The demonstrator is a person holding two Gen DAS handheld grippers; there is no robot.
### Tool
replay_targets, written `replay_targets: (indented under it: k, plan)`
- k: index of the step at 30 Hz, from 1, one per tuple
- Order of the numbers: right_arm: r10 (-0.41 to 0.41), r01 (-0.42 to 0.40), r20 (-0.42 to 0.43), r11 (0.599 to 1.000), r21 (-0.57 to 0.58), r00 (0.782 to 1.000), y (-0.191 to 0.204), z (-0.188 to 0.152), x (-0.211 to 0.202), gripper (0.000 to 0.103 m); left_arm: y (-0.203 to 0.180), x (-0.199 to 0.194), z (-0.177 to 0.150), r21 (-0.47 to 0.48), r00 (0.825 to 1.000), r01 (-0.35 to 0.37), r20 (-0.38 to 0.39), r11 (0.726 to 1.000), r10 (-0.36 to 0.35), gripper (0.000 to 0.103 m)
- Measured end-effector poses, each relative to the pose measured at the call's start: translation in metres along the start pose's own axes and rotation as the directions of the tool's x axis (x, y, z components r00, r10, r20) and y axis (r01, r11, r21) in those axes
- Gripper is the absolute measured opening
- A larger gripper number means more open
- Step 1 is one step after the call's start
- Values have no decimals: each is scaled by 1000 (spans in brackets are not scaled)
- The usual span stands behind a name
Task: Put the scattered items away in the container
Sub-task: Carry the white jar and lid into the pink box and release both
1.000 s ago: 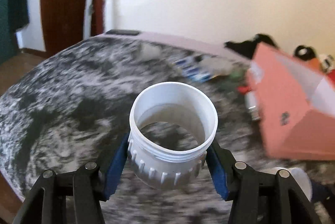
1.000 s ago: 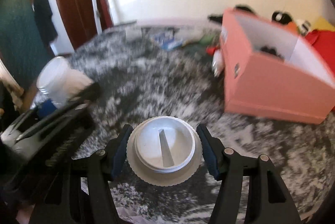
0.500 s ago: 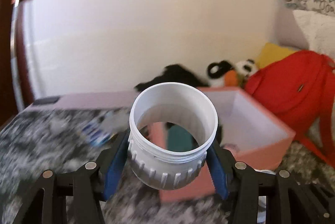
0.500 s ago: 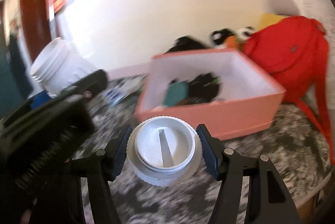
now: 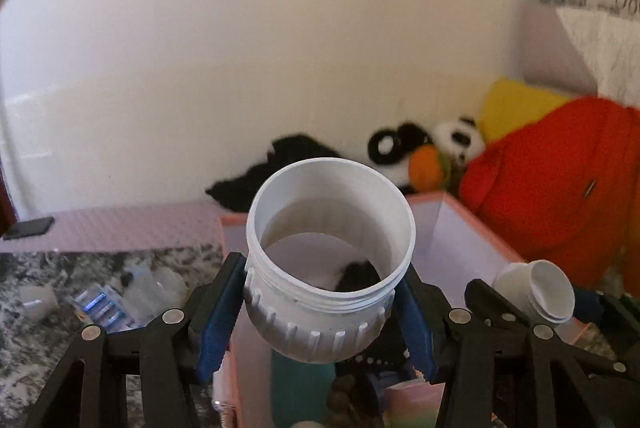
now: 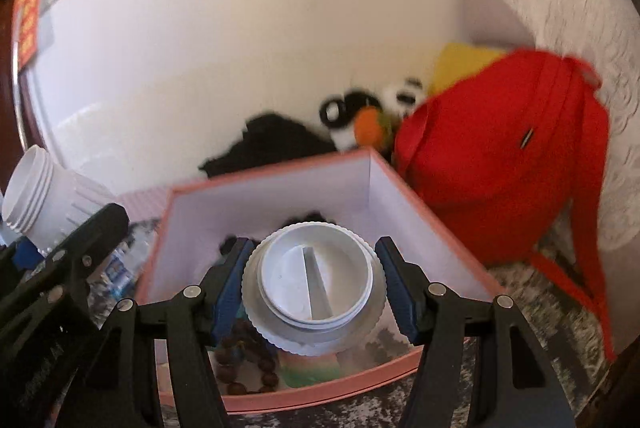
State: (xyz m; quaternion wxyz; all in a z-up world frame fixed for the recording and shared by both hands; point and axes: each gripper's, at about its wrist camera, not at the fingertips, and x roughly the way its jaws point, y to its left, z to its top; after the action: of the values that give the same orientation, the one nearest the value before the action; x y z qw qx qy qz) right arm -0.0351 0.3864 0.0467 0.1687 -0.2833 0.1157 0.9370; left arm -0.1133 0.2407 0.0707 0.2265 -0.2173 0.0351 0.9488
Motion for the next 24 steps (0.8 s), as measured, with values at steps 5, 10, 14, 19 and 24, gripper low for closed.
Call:
replay_targets:
  k: [5,10,14,19,24]
  plan:
    - [-28,29,-35,1000,13,999,-10,11,43,66,-2,29,-9,10,999,-13,-43,1000,13,61]
    - [-42,43,-76,999,6,996,-13,4,62,66,-7,43,-18,12,997,-20,-74,1000,21,61]
    - [-44,45,-85,999,0,995,-18,-1,68,66,-9,48,-23,14,996,-21,-89,1000,22,61]
    - [-44,44,-95,999,-2,994,-22,-2,73,66,-8,51,-26,7,994,-16,-106,1000,17,61]
    - [-27,25,-110,1000,-18,994,-23,-4,78,66,-11,55,-28,8,991,0,-134,1000,1,83]
